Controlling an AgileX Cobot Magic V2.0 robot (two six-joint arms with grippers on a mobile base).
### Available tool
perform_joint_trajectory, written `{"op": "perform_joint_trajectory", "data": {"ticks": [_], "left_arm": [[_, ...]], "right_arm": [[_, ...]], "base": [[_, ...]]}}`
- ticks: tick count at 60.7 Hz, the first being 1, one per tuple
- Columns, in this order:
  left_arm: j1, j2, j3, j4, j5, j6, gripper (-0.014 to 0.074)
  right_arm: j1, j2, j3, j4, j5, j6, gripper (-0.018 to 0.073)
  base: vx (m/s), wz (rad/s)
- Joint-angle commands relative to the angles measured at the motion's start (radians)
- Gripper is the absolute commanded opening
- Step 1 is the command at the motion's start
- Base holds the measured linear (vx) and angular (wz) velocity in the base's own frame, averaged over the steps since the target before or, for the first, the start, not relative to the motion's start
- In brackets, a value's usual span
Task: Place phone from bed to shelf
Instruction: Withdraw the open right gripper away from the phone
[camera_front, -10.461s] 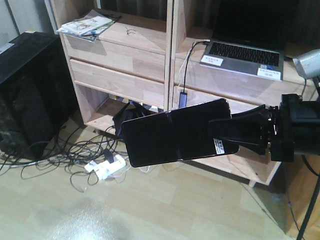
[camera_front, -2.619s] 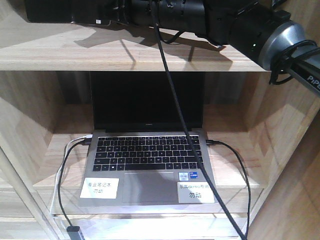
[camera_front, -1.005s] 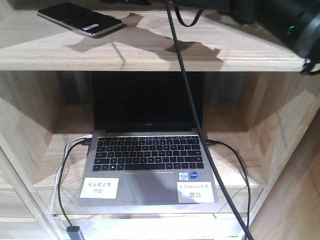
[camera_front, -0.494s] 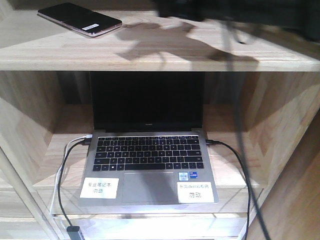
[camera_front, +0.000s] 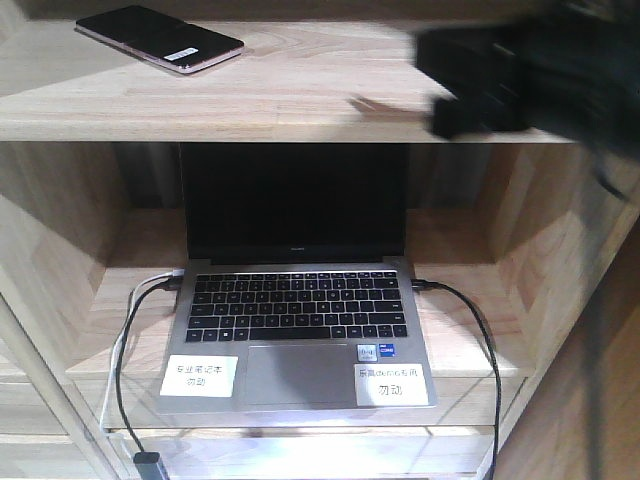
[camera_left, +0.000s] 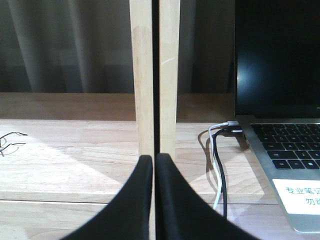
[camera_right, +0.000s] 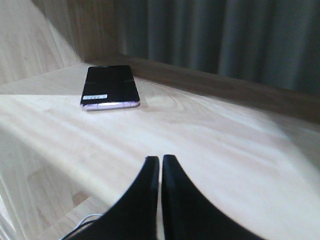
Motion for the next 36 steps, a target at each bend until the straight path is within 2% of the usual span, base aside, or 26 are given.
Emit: {"op": "perform_joint_trajectory", "data": {"ticks": [1,36], "left_arm": [[-0.004,-0.006,0.003,-0.009,-0.074,-0.004,0.0001],[-0.004,-0.006,0.003,-0.009,-0.074,-0.004,0.0001]], "right_arm": [[-0.006,-0.115,0.059,0.028,-0.068,-0.011,-0.0006],[-0.006,-0.707,0.541,0.034,-0.105,0.003,-0.0004]], "base": [[0.0,0.0],[0.0,0.0]]}}
